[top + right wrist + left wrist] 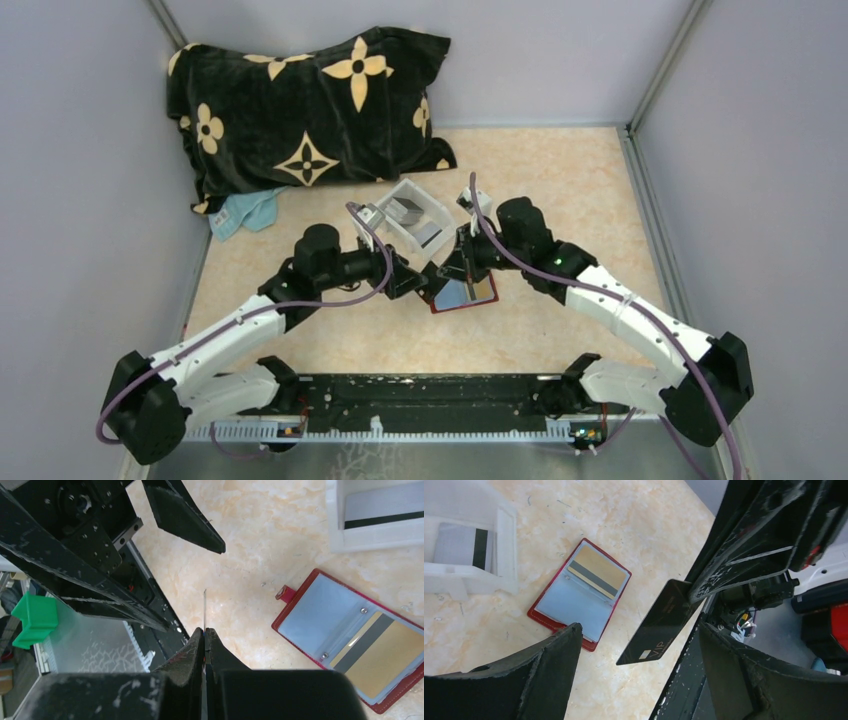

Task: Put the credit cards into the card holder
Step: Pick up the credit card from the storage box.

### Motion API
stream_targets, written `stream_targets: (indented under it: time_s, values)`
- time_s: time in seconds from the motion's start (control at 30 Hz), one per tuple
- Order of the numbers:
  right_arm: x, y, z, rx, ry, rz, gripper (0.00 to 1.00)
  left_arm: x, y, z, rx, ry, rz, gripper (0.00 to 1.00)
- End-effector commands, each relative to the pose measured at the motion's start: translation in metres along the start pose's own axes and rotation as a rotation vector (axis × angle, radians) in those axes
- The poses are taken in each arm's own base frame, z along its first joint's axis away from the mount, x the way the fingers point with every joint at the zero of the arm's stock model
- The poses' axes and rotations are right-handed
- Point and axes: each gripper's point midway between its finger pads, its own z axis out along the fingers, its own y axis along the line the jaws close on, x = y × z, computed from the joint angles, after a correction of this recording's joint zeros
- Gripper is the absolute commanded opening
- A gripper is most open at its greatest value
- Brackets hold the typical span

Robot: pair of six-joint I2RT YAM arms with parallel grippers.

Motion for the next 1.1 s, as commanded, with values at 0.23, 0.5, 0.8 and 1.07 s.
stream_targets:
  time_s: [0.23,0.5,0.8,1.07]
  values:
    - [-0.012,0.039,-0.014,-0.17,-0.046,-0.016,0.0,0.01,-0.028,-0.007,0.177,0.021,0.037,0.86]
    - [-0.008,0.041,-0.014,-0.23,-0.019,0.007,0.0,0.016,-0.038,-0.004,0.251,0.054,0.022,0.69]
    - [-0.012,0.032,-0.011,-0.265,-0.012,0.043,0.0,0.021,-0.039,-0.004,0.272,0.079,0.021,0.34]
    - [-0.016,0.018,-0.005,-0.244,-0.012,0.059,0.04,0.027,-0.038,0.001,0.287,0.106,0.009,0.0]
